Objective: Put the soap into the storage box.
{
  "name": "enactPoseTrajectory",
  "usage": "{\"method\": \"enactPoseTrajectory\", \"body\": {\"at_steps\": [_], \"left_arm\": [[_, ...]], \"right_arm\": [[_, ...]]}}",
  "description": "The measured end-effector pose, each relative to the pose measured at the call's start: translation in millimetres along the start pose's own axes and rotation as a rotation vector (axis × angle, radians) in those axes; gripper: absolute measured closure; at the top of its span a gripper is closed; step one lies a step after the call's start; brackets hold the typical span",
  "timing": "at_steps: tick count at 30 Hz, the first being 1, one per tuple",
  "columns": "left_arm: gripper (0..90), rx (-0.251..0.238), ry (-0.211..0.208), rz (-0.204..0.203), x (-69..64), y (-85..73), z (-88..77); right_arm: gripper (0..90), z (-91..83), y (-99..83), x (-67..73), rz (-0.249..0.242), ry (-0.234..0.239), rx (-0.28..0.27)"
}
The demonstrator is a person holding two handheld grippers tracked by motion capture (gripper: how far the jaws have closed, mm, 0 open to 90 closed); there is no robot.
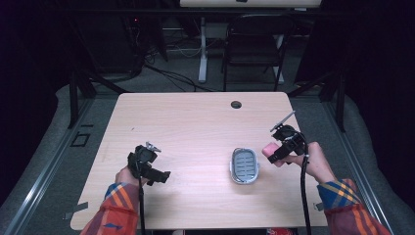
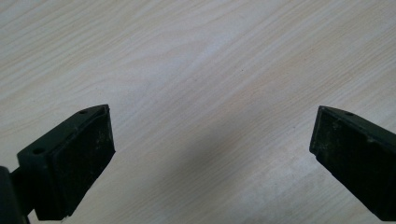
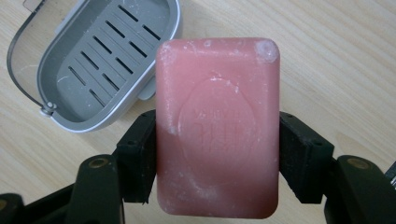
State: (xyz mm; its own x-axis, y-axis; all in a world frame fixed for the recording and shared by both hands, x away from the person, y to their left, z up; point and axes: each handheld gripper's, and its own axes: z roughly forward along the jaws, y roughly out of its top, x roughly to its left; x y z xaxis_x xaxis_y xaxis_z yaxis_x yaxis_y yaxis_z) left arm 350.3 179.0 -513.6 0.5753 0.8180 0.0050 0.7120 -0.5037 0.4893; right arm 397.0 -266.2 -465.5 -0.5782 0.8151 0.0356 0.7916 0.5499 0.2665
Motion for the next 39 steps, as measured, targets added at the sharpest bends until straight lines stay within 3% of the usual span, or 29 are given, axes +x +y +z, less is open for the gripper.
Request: {"method": "enactPoseTrajectory", "body": {"at_steps": [6, 15, 18, 26, 39], "left_arm": [[0.0, 0.0, 0.0, 0.002, -0.2, 0.1, 0.1], [0.0, -0.001, 0.001, -0.001, -0.3, -0.4, 0.1], [0.0, 0.0, 0.0, -0.001, -0.4, -0.3, 0.3], [0.0, 0.0, -0.001, 0.002, -0.3, -0.2, 0.3], [0.0, -0.002, -0.004, 0.004, -0.6, 0.0, 0.1]], "right_arm": [[36.6, -4.4, 3.4, 6.3, 0.001, 0.006, -0.016], [36.6, -8.5, 11.5, 14.0, -0.039, 0.013, 0.0], [36.6, -8.5, 12.9, 18.7, -0.024, 0.031, -0.031], [36.6, -10.4, 18.2, 25.1, -0.061, 0.025, -0.014], [36.6, -9.3, 26.0, 35.9, -0.078, 0.04, -0.007]]}}
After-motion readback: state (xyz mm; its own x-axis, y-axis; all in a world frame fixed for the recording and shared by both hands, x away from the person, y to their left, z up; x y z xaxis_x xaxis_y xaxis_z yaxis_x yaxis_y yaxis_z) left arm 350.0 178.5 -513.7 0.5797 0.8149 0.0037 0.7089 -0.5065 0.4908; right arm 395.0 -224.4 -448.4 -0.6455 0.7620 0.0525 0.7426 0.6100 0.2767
